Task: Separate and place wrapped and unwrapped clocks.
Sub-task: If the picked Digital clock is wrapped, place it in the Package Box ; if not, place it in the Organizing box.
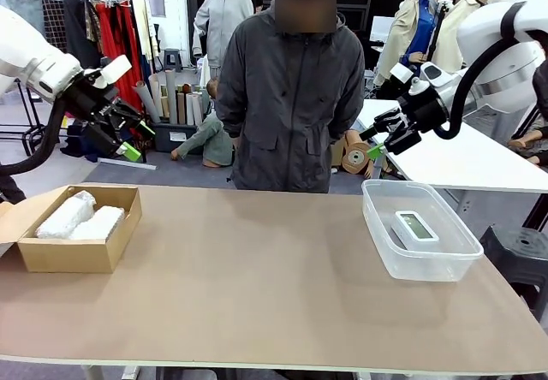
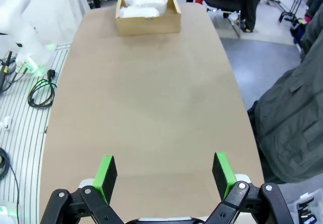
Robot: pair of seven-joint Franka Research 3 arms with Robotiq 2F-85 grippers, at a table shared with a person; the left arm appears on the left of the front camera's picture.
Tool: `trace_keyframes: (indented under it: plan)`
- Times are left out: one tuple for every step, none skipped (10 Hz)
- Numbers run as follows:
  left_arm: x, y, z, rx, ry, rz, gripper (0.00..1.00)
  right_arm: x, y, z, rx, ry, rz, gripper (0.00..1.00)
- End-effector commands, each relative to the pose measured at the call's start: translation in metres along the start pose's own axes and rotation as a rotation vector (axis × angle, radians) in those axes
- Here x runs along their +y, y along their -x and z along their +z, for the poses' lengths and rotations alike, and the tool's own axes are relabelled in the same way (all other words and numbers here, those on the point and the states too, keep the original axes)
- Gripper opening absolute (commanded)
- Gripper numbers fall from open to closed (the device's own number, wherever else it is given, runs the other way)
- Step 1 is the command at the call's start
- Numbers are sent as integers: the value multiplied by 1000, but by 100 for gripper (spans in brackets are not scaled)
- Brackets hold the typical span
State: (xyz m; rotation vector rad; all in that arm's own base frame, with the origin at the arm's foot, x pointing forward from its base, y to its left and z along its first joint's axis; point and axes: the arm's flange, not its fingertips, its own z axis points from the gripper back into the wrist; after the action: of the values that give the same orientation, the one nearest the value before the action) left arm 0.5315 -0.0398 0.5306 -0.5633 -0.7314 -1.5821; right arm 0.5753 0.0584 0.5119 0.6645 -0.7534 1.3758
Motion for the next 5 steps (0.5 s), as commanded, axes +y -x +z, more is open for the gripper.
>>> trace_keyframes:
  plan:
    - [-2, 0, 2, 1, 2, -3, 100, -1, -1, 1, 9, 7, 6, 100]
    - [-2, 0, 2, 1, 2, -3, 100, -1, -1, 1, 9, 7, 6, 100]
    - [-2, 0, 2, 1, 2, -3, 100, -1, -1, 1, 9, 7, 6, 100]
    - [-2, 0, 2, 1, 2, -3, 100, -1, -1, 1, 9, 7, 6, 100]
    - [-2, 0, 2, 1, 2, -3, 100, -1, -1, 1, 9, 7, 6, 100]
